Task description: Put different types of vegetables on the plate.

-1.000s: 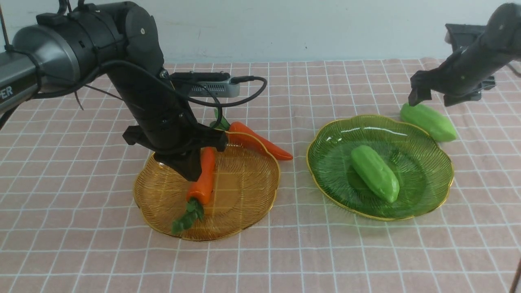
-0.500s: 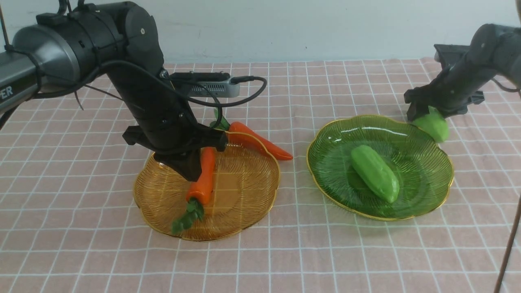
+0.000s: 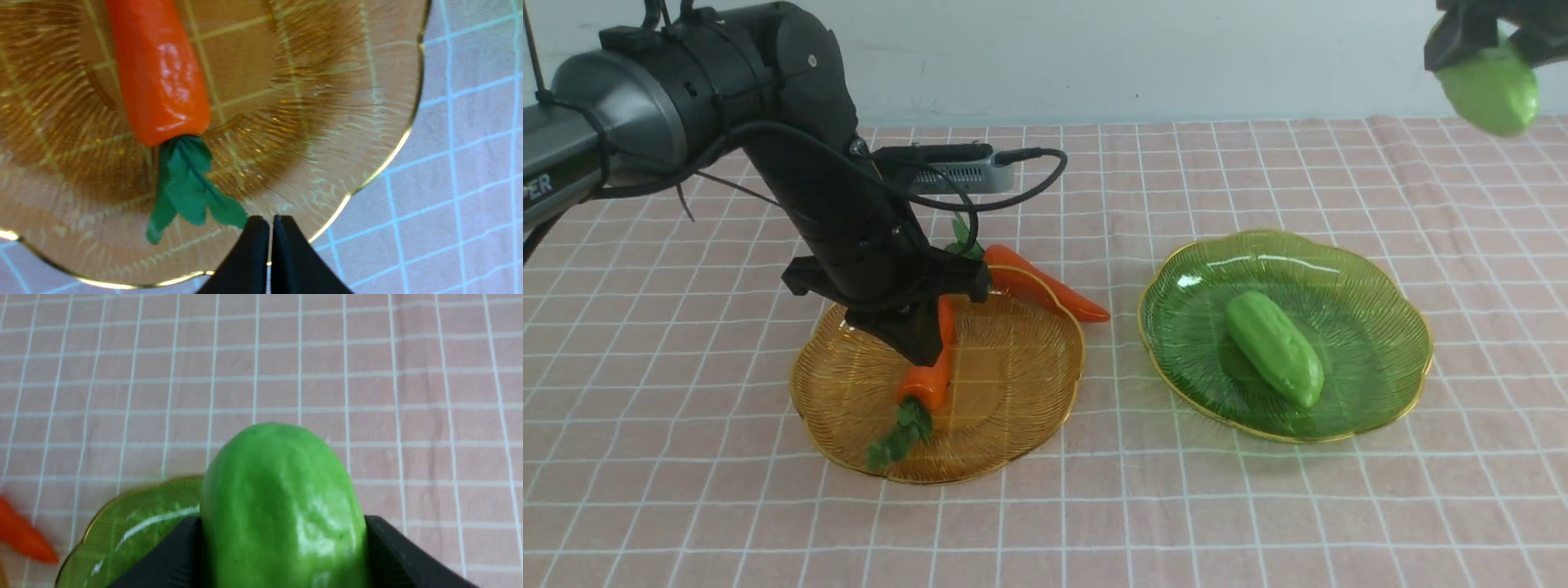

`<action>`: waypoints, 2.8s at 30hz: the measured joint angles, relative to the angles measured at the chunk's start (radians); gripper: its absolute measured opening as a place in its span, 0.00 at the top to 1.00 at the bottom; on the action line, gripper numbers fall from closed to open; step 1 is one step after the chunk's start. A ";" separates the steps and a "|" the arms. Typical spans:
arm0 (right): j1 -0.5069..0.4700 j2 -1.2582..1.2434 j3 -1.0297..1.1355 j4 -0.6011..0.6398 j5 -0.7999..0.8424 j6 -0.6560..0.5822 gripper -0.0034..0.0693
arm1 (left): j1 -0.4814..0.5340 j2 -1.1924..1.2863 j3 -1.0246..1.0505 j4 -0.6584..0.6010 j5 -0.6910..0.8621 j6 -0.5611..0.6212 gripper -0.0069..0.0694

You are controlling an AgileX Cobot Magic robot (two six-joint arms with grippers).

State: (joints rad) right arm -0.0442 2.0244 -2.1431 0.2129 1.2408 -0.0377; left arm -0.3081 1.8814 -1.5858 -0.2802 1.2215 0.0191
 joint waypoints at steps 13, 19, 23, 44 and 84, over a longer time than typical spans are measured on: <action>0.086 -0.090 0.538 0.066 -0.012 -0.039 0.35 | -0.065 0.059 -0.181 0.010 -0.211 0.022 0.90; 0.134 -0.025 0.540 0.011 -0.063 -0.025 0.30 | -0.065 0.144 -0.319 0.197 -0.213 -0.041 0.77; 0.139 -0.013 0.540 -0.036 -0.069 0.010 0.22 | -0.065 0.185 -0.359 0.322 -0.230 -0.108 0.65; 0.150 -0.013 0.540 -0.066 -0.019 0.025 0.14 | 0.028 0.571 -0.655 0.393 -0.398 -0.291 0.22; 0.150 -0.013 0.540 0.035 -0.016 -0.003 0.14 | 0.028 0.652 -1.105 0.089 0.016 -0.210 0.86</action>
State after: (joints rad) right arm 0.1056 2.0116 -1.6033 0.2475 1.2245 -0.0404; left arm -0.2797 2.5333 -2.6911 -0.1911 1.2375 -0.1913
